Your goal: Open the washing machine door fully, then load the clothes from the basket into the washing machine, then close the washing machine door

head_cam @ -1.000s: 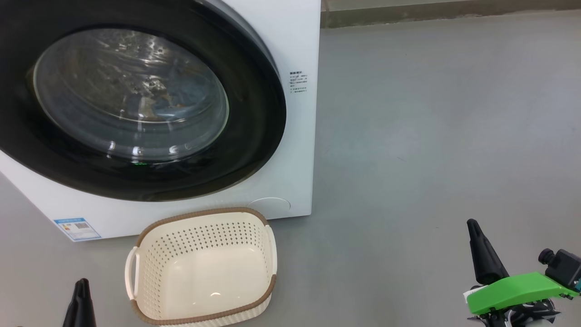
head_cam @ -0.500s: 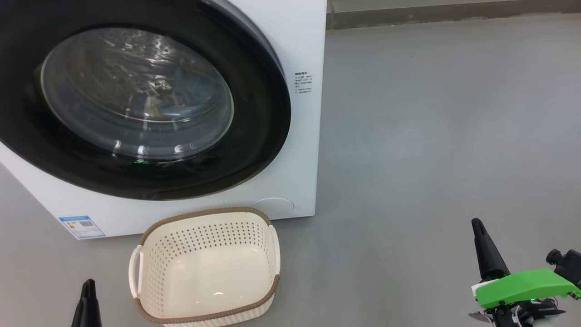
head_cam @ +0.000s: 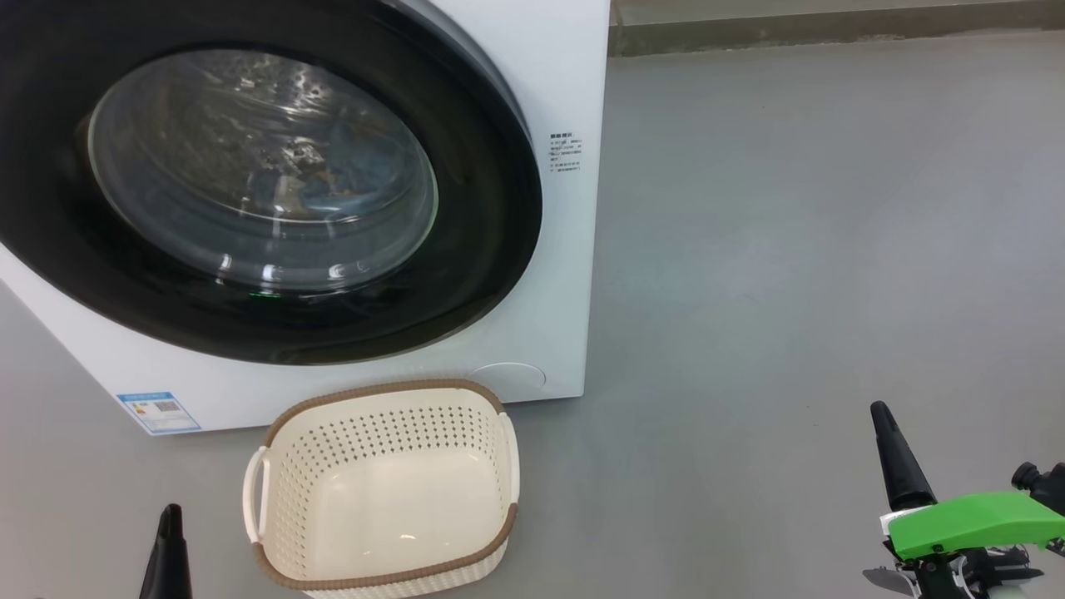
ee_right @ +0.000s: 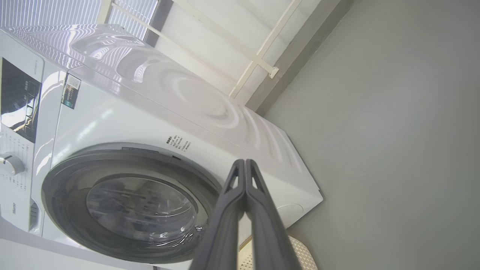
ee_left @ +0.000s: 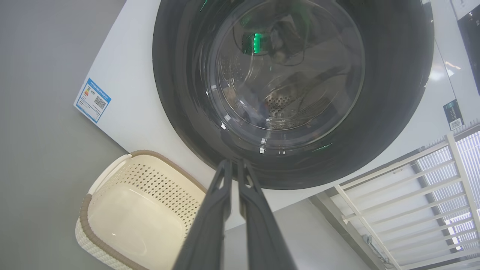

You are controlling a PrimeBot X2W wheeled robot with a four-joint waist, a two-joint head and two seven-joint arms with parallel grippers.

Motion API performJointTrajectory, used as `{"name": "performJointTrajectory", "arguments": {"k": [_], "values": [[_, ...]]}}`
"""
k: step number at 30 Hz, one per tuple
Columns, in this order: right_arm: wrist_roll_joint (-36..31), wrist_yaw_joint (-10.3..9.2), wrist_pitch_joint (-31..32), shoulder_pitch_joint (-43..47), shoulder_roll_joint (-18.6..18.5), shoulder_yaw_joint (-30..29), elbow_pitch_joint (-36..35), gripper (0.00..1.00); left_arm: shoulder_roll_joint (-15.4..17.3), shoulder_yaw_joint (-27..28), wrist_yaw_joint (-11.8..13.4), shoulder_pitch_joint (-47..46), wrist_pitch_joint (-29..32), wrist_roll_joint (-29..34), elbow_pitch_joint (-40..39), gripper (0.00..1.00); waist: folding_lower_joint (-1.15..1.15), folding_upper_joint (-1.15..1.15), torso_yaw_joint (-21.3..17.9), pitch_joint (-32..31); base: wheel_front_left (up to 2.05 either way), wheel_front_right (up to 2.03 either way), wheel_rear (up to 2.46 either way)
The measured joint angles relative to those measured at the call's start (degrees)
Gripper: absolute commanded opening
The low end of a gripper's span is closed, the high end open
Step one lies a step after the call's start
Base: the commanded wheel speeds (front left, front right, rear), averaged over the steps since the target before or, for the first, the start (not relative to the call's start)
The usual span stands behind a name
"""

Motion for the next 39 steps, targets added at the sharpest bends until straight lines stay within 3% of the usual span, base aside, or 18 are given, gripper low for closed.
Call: {"name": "performJointTrajectory", "arguments": {"k": [39], "values": [[19.8, -0.16, 6.0, -0.1, 1.4, -3.8, 0.5, 0.0, -2.2, -0.5, 0.0, -2.5, 6.1, -22.2, -0.1, 0.0, 0.0, 0.0, 2.0, -0.5, 0.0, 0.0, 0.0]]}}
